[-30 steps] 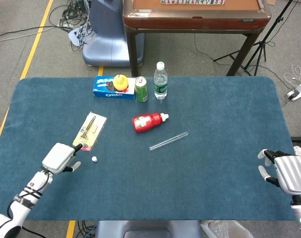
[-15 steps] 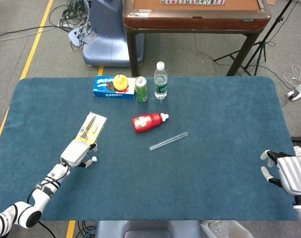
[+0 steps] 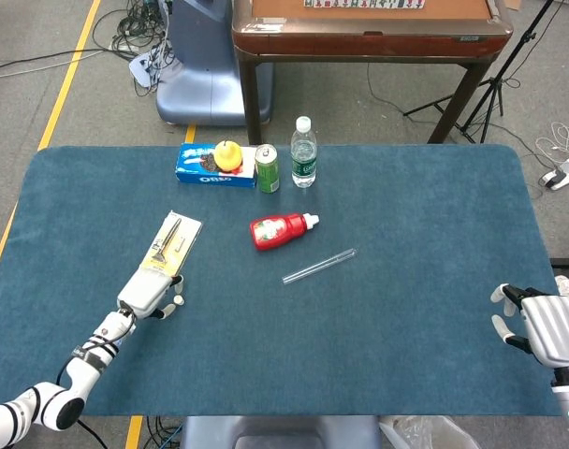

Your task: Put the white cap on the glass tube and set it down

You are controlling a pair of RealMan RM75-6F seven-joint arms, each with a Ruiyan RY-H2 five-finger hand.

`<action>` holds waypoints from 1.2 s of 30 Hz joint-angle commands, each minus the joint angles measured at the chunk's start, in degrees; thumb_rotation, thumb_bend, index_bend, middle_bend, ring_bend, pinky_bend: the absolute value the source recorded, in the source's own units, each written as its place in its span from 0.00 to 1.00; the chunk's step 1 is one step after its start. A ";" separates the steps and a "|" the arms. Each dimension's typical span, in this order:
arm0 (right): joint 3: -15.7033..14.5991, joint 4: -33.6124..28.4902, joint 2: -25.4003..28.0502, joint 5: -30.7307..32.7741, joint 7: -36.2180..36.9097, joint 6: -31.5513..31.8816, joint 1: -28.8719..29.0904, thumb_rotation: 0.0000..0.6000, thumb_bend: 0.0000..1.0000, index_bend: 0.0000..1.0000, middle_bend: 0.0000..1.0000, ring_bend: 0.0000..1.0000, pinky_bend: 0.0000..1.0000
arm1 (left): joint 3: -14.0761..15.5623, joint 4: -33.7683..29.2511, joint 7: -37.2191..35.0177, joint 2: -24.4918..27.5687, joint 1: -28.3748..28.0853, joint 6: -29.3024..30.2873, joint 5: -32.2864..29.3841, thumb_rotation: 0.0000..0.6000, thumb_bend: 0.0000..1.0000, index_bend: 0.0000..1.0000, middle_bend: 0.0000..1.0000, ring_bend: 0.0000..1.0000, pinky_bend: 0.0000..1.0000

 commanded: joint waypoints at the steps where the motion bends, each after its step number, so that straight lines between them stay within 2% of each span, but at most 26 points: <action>1: -0.01 -0.07 0.05 0.10 -0.07 0.00 -0.04 1.00 0.33 0.48 0.58 0.56 0.71 | 0.03 0.16 -0.05 -0.28 -0.25 0.01 -0.05 1.00 0.25 0.47 1.00 1.00 1.00; 36: -0.30 -0.59 0.52 0.80 0.06 0.45 -0.89 1.00 0.31 0.48 0.58 0.58 0.71 | 1.18 1.52 1.30 -1.88 -1.65 -0.40 -2.93 1.00 0.25 0.51 1.00 1.00 1.00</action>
